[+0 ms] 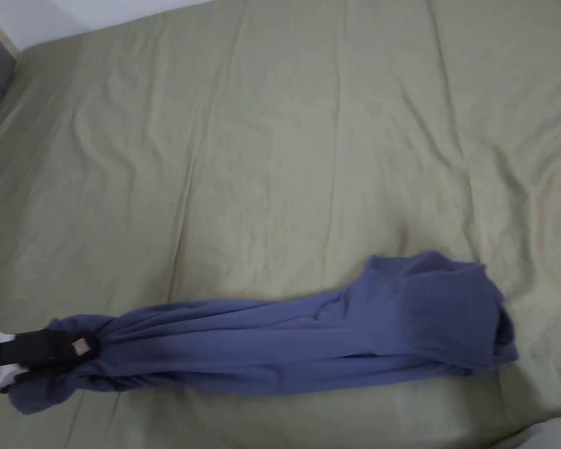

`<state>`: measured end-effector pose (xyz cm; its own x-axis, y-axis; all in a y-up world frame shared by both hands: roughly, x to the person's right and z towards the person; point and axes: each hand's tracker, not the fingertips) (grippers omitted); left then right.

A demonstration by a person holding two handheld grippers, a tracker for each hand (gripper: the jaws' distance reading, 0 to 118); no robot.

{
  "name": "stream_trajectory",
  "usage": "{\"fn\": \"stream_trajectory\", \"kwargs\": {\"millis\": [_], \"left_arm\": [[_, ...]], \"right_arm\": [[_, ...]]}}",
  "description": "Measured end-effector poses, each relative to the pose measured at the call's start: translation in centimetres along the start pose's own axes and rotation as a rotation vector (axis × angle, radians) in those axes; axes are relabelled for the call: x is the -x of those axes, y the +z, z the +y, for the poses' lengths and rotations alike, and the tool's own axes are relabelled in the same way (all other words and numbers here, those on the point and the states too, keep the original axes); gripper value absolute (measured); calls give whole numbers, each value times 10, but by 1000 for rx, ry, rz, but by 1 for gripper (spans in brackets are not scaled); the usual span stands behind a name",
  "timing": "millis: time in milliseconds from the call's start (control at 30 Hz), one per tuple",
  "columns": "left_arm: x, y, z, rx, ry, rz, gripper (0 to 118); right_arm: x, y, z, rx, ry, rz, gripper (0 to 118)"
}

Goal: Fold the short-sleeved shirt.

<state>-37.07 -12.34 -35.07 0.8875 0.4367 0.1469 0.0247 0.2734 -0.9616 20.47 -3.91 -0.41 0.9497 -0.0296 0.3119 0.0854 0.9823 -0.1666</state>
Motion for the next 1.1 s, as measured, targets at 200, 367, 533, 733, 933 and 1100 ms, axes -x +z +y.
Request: {"fn": "stream_trajectory", "kwargs": {"millis": [200, 367, 533, 733, 933, 1100], "left_arm": [[-69, 8, -3, 13, -180, 321, 19], [-151, -27, -25, 26, -339, 270, 19], [-217, -86, -53, 158, -441, 88, 19], [-236, -140, -71, 235, -426, 25, 21], [-211, -90, -80, 65, -388, -96, 118], [-206, 12, -87, -291, -452, -4, 114]], "right_arm": [[-14, 7, -1, -31, -45, -17, 0], [-23, 17, 0, -55, -67, -22, 0], [-30, 28, 1, -63, -69, -36, 0], [-38, 34, 1, -52, -72, -69, 0], [-35, 32, 2, -40, -57, -67, 0], [-26, 29, 4, -38, -57, -45, 0]]}}
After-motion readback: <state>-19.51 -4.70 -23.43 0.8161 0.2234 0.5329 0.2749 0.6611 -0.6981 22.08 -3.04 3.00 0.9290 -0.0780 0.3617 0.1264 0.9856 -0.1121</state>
